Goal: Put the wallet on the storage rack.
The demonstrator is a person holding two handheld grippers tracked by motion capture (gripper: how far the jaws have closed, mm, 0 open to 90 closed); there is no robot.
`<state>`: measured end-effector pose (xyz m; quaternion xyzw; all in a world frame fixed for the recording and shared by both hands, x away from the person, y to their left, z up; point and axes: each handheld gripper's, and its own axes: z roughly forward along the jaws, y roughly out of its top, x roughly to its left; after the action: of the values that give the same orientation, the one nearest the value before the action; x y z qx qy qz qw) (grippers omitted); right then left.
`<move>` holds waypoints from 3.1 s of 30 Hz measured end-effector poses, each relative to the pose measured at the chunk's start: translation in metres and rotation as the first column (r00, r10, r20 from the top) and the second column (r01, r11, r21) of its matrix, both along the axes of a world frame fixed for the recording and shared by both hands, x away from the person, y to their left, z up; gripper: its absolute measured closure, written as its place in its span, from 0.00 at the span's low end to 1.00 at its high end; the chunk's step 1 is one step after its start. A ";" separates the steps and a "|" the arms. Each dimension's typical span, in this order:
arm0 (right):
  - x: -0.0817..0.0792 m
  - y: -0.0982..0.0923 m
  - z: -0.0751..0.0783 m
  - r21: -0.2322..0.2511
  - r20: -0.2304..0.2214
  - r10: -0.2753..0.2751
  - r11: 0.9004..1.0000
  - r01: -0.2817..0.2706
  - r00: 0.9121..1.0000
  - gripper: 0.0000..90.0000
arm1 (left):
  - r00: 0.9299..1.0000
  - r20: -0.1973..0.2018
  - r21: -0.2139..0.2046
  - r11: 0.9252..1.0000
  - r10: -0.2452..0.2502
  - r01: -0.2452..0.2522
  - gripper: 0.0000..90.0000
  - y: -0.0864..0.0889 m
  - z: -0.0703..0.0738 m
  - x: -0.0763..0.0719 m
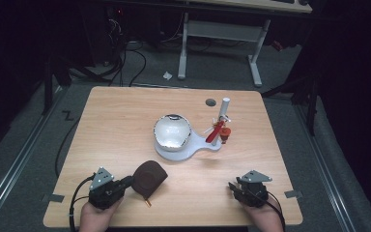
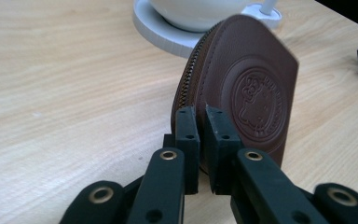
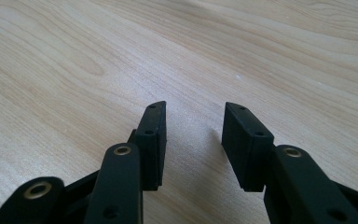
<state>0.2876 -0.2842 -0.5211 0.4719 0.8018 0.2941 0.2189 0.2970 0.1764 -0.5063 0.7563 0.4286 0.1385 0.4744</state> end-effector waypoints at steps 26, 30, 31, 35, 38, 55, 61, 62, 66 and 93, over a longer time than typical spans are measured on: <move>0.001 0.001 -0.001 0.013 -0.010 -0.003 1.000 0.003 1.000 0.68 | 0.986 0.077 0.002 0.988 0.151 -0.152 1.00 0.032 0.017 -0.001; 0.001 0.001 -0.001 0.010 -0.009 -0.001 1.000 0.001 1.000 0.68 | 0.989 0.084 0.010 0.992 0.122 -0.123 1.00 0.021 0.019 -0.001; 0.001 0.001 0.000 0.012 -0.011 -0.003 1.000 0.003 1.000 0.68 | 0.990 0.087 0.013 0.993 0.113 -0.115 1.00 0.017 0.020 -0.001; 0.001 0.000 0.000 0.011 -0.007 0.001 1.000 -0.001 1.000 0.68 | 0.992 0.098 0.015 0.996 0.081 -0.082 0.99 0.004 0.021 0.001; 0.001 0.000 0.000 0.013 -0.008 0.001 1.000 0.000 1.000 0.68 | 0.993 0.105 0.022 0.998 0.058 -0.060 0.98 -0.005 0.022 0.004; 0.001 0.001 -0.001 0.018 -0.013 0.002 1.000 -0.002 1.000 0.68 | 0.993 0.119 -0.012 1.000 0.008 -0.007 0.78 -0.009 0.019 0.005; 0.000 0.001 -0.001 0.019 -0.013 0.003 1.000 -0.003 1.000 0.68 | 0.993 0.116 -0.029 0.999 -0.011 0.014 0.81 -0.009 0.018 0.005; 0.000 0.001 -0.001 0.019 -0.013 0.003 1.000 -0.003 1.000 0.68 | 0.993 0.116 -0.027 0.999 -0.015 0.018 0.82 -0.010 0.018 0.004; 0.000 0.001 -0.001 0.020 -0.013 0.005 1.000 -0.004 1.000 0.68 | 0.993 0.118 -0.023 0.999 -0.021 0.024 0.89 -0.011 0.017 0.003; 0.001 0.001 -0.001 0.026 -0.012 0.007 1.000 -0.007 1.000 0.68 | 0.993 0.116 -0.012 0.999 -0.039 0.041 0.84 -0.015 0.018 -0.001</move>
<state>0.2885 -0.2834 -0.5224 0.4737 0.8008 0.3025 0.2067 0.2958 0.1615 -0.4886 0.7519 0.3863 0.1694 0.5066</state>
